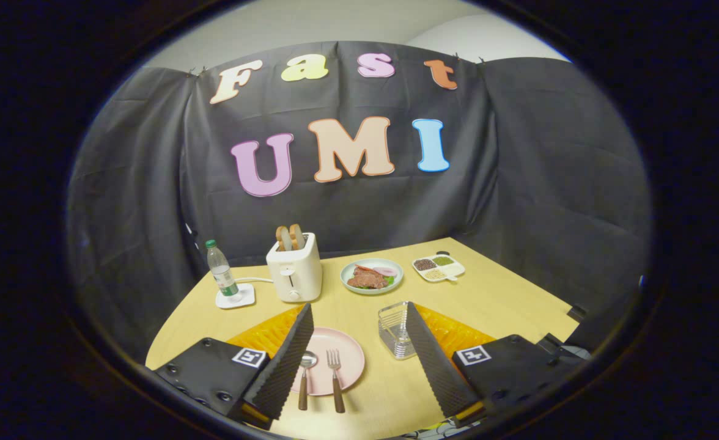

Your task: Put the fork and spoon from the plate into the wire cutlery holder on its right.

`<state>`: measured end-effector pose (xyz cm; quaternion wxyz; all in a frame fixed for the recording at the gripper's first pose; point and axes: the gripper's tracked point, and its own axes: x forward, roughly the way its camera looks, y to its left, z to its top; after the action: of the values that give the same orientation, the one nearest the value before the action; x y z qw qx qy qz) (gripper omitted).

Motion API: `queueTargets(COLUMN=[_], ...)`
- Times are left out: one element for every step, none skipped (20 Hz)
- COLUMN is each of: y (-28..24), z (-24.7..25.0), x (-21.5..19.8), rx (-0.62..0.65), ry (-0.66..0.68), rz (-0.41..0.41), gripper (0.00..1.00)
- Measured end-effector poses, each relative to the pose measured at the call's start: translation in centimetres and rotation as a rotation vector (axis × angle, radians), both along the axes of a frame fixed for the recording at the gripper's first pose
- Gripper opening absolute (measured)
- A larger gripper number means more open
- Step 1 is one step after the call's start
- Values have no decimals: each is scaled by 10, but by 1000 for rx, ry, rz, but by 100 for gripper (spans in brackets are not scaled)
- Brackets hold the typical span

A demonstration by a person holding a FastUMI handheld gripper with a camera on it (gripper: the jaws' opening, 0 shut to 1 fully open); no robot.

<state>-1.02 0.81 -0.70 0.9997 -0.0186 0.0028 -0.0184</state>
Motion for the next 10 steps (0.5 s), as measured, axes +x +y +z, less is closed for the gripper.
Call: queueTargets(y=[-1,-2,-2,-1,0,1,1,1,2,2], z=[-2,-3,-4,-5,-7,-8,-9,-10,-11,-14], x=[0,-2,-3,-4,-5,-6,-6,-7,-6,-7], rx=[5,10,13,15,15,11,5,-2,-6,-9], ry=[4,7,9,12,15,17,19,19,20,25], rz=[-6,-12,-17,-19,-19,-20,-22,-25,-25,-24], gripper=[96,96,96,96,96,96,96,96,96,96])
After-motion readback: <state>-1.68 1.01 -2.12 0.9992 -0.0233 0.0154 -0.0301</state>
